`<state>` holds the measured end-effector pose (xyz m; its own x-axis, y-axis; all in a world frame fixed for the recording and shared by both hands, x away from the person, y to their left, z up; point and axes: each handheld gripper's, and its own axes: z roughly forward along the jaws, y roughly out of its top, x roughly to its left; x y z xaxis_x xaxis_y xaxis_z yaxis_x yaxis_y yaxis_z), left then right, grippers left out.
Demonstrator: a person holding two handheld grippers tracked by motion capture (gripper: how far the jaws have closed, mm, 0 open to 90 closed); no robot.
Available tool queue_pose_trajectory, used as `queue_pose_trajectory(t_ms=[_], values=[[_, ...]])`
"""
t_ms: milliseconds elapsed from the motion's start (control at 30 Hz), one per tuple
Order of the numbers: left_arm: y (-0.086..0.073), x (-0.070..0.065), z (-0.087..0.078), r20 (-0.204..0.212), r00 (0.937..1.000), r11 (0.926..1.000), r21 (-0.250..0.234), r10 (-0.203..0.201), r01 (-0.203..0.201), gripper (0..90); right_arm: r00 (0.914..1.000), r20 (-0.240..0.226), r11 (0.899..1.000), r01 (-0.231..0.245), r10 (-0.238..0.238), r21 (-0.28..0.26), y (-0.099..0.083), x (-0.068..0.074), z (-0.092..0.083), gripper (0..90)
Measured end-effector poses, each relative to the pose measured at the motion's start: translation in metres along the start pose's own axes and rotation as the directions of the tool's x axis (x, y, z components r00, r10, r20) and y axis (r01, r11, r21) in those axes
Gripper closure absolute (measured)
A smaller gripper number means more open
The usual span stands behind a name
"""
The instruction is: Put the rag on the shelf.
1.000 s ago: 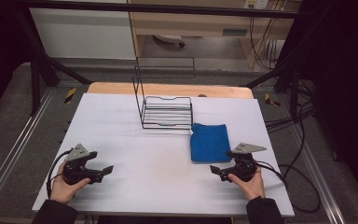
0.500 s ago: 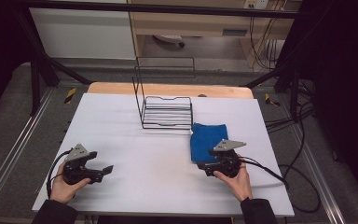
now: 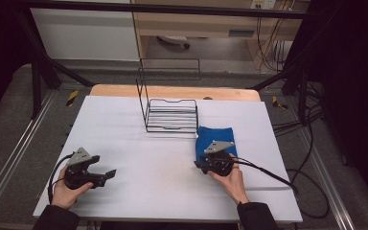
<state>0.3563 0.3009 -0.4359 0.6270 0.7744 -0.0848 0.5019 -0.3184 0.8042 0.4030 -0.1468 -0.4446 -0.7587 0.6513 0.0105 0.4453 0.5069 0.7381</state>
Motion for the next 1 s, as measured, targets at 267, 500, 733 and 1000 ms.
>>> queue_pose_trajectory(t_ms=[267,500,733,1000], values=[[0.000,0.000,-0.001,0.001,1.0000,1.0000,-0.001,-0.001,0.001,9.3,0.9992,0.032,1.000,0.024,-0.024,0.018,-0.001,-0.001,0.006,78.9],[0.000,0.001,-0.001,0.000,1.0000,1.0000,-0.001,-0.003,0.003,9.4,0.9997,0.024,1.000,-0.004,0.003,0.023,0.001,-0.005,0.005,87.3],[0.000,0.001,-0.001,0.000,1.0000,1.0000,-0.002,-0.003,0.003,9.5,0.9991,-0.003,0.999,-0.043,0.043,-0.027,0.007,-0.005,-0.010,87.9],[0.000,0.001,-0.001,-0.003,1.0000,1.0000,-0.003,-0.005,0.005,9.5,0.9944,-0.091,0.997,-0.058,0.054,-0.044,0.014,0.010,-0.023,87.9]])
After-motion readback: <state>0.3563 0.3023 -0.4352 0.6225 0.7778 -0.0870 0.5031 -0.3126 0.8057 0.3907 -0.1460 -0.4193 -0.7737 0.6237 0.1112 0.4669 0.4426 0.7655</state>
